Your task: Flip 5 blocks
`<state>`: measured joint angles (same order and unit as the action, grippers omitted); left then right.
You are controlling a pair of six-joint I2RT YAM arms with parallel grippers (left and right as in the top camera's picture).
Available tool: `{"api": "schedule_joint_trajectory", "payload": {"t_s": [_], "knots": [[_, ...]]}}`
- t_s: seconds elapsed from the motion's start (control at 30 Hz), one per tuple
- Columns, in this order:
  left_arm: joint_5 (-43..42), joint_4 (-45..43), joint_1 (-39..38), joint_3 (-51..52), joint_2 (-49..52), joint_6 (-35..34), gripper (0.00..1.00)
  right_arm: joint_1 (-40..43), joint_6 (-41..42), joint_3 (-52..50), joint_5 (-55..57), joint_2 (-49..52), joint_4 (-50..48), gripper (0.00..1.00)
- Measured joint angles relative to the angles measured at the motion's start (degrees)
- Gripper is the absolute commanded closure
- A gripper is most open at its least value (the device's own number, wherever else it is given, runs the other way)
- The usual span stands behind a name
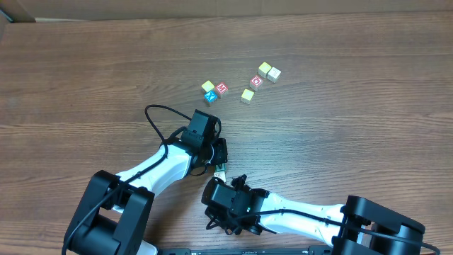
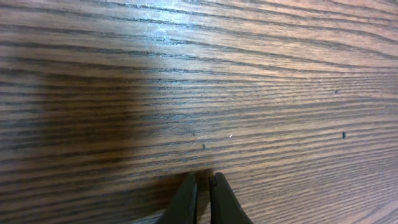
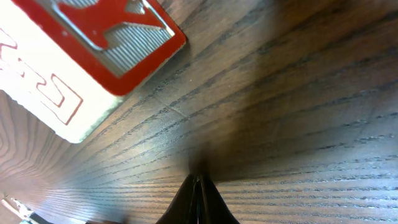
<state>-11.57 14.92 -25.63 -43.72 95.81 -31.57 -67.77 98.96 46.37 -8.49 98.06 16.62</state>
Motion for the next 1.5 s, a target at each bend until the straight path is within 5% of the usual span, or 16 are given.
{"api": "schedule_joint_trajectory", "payload": {"t_s": [0.5, 0.97, 1.5], "knots": [[0.3, 1.8, 6.2, -1.1, 0.4, 0.0, 0.96, -0.1, -1.7, 0.0, 0.0, 0.0, 0.0, 0.96], [1.5, 11.2, 14.5, -3.3, 0.3, 0.0, 0.96, 4.3, -4.5, 1.9, -2.1, -1.1, 13.3, 0.96], [0.0, 15.7, 15.1, -3.8, 0.2, 0.0, 0.96, 20.9, -30.3, 1.9, -1.8, -1.3, 12.5, 0.96]]}}
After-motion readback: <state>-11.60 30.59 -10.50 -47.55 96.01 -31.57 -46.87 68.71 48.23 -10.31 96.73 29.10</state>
